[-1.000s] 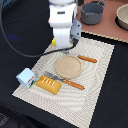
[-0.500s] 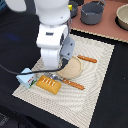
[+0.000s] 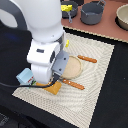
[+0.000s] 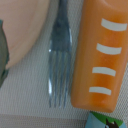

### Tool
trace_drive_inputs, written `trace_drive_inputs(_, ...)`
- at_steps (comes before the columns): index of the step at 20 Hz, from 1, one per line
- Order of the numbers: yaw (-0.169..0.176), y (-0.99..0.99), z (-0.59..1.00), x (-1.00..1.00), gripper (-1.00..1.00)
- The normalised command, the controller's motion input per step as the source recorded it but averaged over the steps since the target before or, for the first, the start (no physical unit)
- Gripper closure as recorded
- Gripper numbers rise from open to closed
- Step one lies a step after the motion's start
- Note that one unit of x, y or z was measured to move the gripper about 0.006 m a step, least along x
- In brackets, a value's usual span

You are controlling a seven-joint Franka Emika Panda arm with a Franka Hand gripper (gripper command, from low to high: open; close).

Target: Interact with the objects in diverse but meaningful ways.

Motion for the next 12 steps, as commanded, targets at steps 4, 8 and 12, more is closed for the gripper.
trace_drive_inputs(4, -0.047, -0.07, -0.11, 0.20, -1.00)
trace_drive_inputs(8, -0.059, -0.07, -0.13, 0.22, -1.00)
trace_drive_inputs(12, -0.071, -0.12, -0.10, 0.21, -1.00)
